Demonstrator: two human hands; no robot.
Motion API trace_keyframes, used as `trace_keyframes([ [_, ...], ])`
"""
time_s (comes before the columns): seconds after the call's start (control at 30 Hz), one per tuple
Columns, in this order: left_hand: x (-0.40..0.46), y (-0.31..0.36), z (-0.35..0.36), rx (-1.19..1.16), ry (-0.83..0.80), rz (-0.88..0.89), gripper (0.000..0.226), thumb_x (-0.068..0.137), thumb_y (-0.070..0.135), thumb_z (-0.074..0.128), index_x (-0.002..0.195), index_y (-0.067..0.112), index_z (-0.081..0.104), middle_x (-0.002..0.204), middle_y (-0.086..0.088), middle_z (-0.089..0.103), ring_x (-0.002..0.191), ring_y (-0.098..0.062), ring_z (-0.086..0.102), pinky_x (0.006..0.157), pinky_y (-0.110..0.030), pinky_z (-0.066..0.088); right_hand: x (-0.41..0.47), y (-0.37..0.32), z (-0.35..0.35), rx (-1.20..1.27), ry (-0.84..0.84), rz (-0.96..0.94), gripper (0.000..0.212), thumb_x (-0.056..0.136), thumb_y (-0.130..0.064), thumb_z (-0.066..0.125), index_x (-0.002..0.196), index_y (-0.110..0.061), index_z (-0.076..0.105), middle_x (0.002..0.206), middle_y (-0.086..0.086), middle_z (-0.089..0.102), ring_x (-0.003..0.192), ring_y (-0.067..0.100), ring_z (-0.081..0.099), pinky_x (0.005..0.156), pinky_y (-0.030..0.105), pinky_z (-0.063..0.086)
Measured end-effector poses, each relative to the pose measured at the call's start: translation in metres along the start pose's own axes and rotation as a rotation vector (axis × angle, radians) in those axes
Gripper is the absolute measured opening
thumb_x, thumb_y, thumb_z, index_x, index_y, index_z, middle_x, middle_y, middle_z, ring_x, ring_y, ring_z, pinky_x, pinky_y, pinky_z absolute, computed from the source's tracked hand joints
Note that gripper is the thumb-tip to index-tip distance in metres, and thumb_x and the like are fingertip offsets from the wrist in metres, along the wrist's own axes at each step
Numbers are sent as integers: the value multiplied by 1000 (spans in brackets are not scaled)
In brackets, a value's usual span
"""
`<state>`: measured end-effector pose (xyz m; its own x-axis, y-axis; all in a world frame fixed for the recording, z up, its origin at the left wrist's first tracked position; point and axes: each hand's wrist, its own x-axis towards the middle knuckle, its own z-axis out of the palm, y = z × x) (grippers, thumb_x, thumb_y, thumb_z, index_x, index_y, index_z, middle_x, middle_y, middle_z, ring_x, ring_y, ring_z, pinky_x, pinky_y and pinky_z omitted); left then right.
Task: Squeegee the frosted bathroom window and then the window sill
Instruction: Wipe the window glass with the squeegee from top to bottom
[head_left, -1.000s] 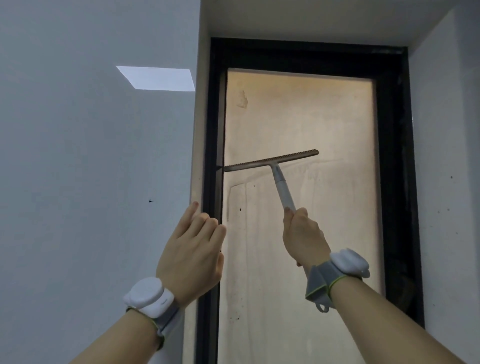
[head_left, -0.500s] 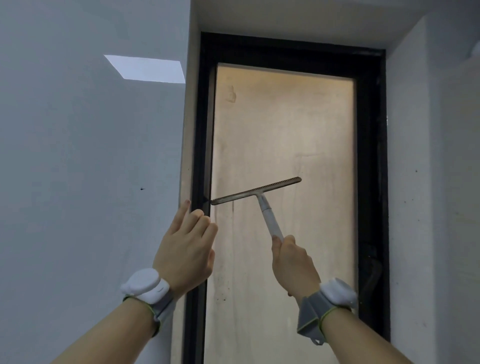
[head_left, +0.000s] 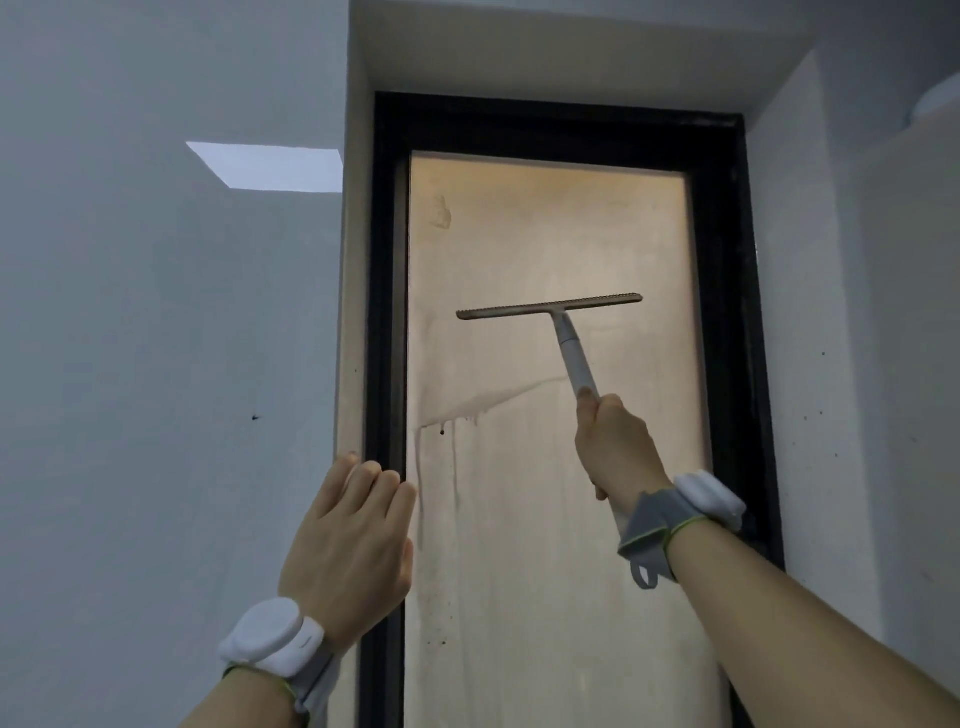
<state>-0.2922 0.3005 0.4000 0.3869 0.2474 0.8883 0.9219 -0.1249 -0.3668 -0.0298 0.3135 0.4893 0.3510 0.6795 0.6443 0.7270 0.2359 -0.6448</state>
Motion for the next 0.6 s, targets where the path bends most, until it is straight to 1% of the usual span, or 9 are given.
trace_keyframes([
  [0.1,1,1,-2,18,-14,-5,28,84,15,30,89,12,58,90,-6,56,93,-30,54,111,-46,32,17,-4,-10,50,13,40,54,103,-52,20,109,-7,48,92,15,63,68,34,65,43,31,47],
  [0.2,2,2,-5,38,-36,-12,27,83,14,33,89,11,59,91,-6,58,93,-30,55,110,-46,35,32,-3,-18,92,16,80,54,103,-51,21,111,-6,49,90,15,63,61,30,63,45,32,50],
  [0.27,4,3,-6,46,-37,-15,28,84,15,32,89,11,60,91,-6,58,93,-30,56,110,-46,35,39,2,-21,95,20,90,54,103,-51,21,111,-6,49,88,15,63,60,29,62,45,32,50],
  [0.4,2,4,-4,27,-41,-38,28,80,15,39,93,11,63,97,-6,59,98,-30,56,111,-46,35,39,24,-16,19,17,71,55,102,-54,17,109,-8,48,89,14,63,70,32,65,41,30,48],
  [0.47,2,5,-4,21,-33,-57,28,79,14,42,96,10,64,99,-6,60,100,-30,57,112,-45,34,32,37,-10,0,5,63,54,102,-54,16,107,-10,46,87,12,61,69,31,64,38,28,44],
  [0.53,2,9,-5,12,-35,-84,29,78,14,43,98,9,64,103,-7,60,105,-31,56,113,-48,32,24,47,-3,11,-15,65,51,102,-54,15,105,-12,45,85,10,60,68,29,63,38,27,43],
  [0.6,2,17,-5,-6,-60,-102,32,76,13,46,103,8,64,111,-9,59,117,-33,54,114,-53,31,13,54,4,26,-28,71,49,102,-53,16,103,-13,44,84,9,60,67,29,62,39,28,45],
])
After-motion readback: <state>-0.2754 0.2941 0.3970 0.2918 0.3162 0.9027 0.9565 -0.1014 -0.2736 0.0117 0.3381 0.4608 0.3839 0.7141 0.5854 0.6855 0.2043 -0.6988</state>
